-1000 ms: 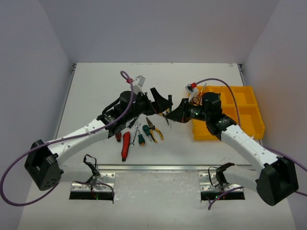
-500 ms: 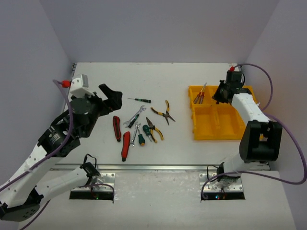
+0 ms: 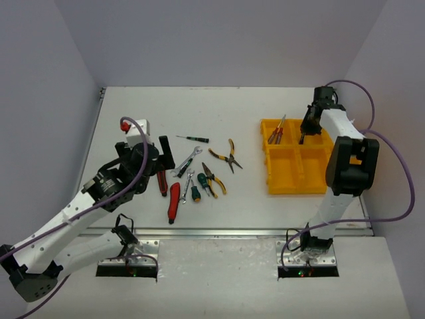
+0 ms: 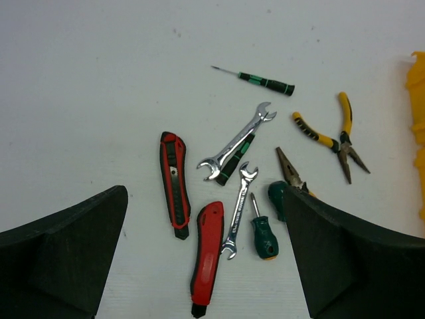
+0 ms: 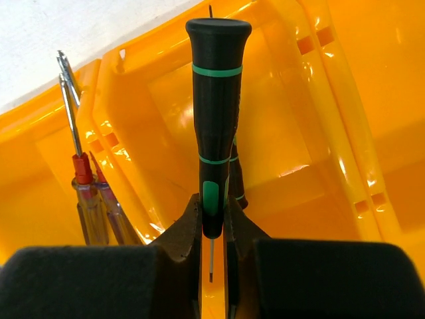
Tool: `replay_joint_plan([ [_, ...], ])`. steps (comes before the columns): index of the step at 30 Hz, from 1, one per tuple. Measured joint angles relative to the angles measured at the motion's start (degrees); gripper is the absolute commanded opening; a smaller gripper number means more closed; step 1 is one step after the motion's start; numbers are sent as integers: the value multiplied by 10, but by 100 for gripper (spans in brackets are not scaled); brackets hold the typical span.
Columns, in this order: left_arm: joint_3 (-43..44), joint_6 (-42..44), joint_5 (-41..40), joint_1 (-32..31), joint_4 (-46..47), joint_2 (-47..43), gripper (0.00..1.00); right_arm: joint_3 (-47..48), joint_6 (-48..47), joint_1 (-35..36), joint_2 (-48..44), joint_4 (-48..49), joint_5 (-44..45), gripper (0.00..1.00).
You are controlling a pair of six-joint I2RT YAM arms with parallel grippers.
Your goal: Sort the tools into containers
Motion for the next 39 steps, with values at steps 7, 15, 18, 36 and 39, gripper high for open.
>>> replay_joint_plan([
  [7,-12,3,14,6,13,11,100,18,-5,-5,5,-23,0,62],
  [15,-10,-13,32,19,27,38,100,27,-3,-4,-16,-45,-25,69],
  [18,-3,-23,60,37,43,87,100,22,-3,7,-70,-52,-37,77],
  [36,462,-314,102,159,-92,673,98,-350,-2,202,-470,36,-181,99],
  [39,539,-356,103,159,-135,759,95,-386,-3,202,-492,34,-198,99],
])
